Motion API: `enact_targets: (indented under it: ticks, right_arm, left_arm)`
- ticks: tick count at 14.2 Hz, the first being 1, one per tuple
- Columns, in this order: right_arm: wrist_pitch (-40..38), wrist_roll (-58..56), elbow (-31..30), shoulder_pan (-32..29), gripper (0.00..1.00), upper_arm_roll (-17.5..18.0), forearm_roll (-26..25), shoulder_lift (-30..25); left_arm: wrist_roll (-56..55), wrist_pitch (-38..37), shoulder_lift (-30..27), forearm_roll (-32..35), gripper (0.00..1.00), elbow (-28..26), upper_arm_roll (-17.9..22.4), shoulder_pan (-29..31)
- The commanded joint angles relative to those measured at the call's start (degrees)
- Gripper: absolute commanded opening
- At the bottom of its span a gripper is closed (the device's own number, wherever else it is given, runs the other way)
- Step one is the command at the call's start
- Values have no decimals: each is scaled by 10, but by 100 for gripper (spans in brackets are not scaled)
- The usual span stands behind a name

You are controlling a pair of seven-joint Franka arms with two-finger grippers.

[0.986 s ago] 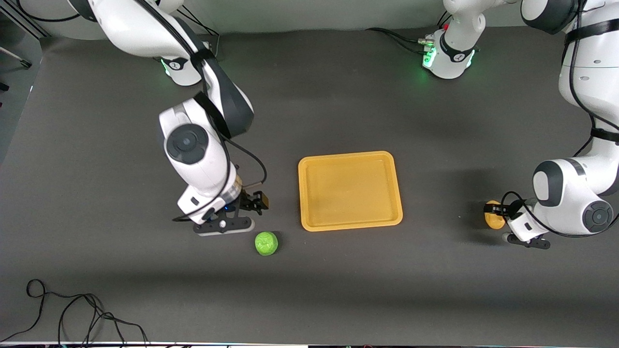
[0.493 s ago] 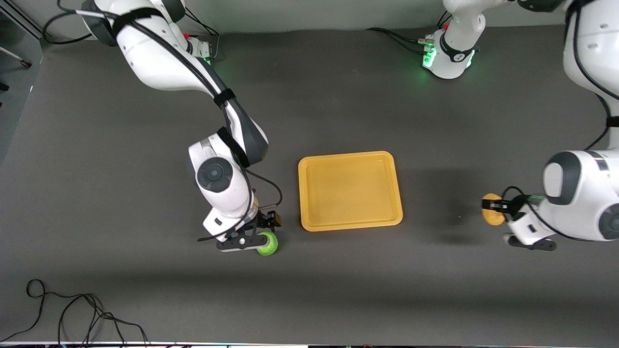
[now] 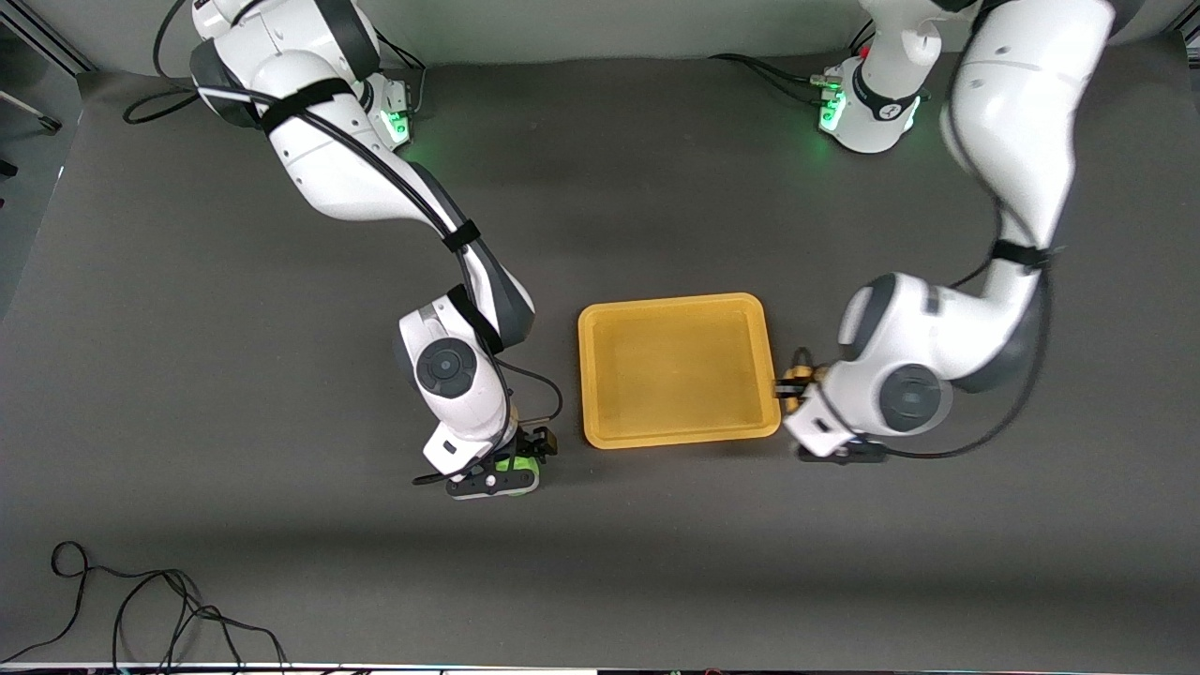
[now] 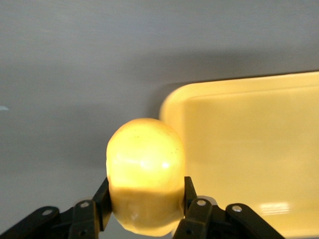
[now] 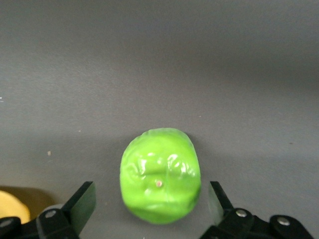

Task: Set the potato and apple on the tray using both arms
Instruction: 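Carry the potato into the tray with the left gripper and release it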

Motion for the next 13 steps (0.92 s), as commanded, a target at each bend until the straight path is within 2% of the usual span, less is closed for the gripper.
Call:
enact_targets:
  ticks: [1,2,3,4,5,6,7,8,9,10,13]
  right_arm:
    - [11,10,15,2,100,-3,-9,16]
    - [12,10,15,2,100,-3,-10,18]
    - [12,10,15,1,95,-3,-12,18]
    - [12,10,15,1,80,-3,-26,20]
    - [16,10,15,1,62,-3,-41,20]
    - [17,10,15,0,50,-3,-51,19]
    - [17,9,15,0,36,-3,-52,18]
    - [16,7,15,-1,27,-4,-53,14]
    - [13,5,15,-3,25,-4,-52,11]
    - [10,4,15,-5,25,-4,-52,7]
    - [-41,6,14,-8,24,-4,-50,-32]
  left_arm:
    - [-18,26,12,-38,4,-15,8,-23]
    - [-26,26,12,-40,4,-16,8,-28]
    - [-34,27,12,-41,4,-18,8,-30]
    - [-35,26,13,-41,5,-19,8,-35]
    - [-35,22,17,-41,11,-21,8,-44]
    - [-35,23,18,-40,22,-23,8,-45]
    - [-35,21,21,-40,39,-23,8,-45]
    - [-36,21,21,-40,57,-23,8,-48]
    - [-36,20,21,-40,68,-23,8,-55]
    - [-37,18,21,-40,74,-23,9,-57]
    - [-46,14,20,-38,76,-27,10,-55]
